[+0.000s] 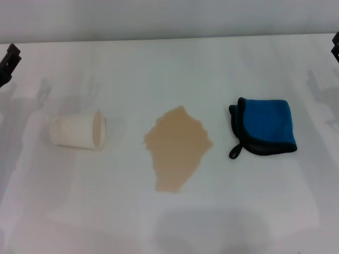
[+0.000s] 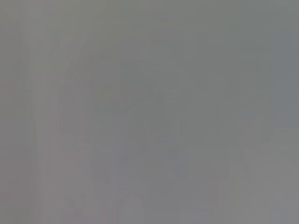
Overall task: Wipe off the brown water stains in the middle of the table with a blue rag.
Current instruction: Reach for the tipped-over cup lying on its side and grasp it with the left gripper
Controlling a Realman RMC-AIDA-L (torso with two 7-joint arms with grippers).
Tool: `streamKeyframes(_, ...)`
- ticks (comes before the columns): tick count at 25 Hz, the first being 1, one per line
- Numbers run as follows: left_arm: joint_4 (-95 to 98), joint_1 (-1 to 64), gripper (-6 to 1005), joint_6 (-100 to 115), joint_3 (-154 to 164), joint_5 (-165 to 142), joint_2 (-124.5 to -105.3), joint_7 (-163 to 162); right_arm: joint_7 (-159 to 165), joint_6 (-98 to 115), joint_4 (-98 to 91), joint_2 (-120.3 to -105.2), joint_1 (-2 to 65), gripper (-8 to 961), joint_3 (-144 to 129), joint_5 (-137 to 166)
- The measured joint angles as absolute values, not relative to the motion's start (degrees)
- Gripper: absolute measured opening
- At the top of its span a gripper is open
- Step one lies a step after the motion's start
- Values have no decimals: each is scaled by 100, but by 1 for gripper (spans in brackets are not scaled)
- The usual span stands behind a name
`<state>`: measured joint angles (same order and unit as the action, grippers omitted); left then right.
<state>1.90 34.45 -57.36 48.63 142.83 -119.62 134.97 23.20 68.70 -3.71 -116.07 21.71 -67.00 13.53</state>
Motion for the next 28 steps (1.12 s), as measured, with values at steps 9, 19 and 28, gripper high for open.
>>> streamKeyframes(9,146,3532,886,-5713,4887,14273,-11970,13526,2337,6811,-307,-11614,2123,742,-6716,1354)
streamKeyframes(19,45,3589,886,-5722,4890,14261,-11969,13499,2344,6861,-307,-11619,2053,741,-6698,1353)
streamKeyframes(28,456,3794,885,-5692,5797,14001,-11876,12823,2348,6871,-305,-11619,2031,740,-6712,1361)
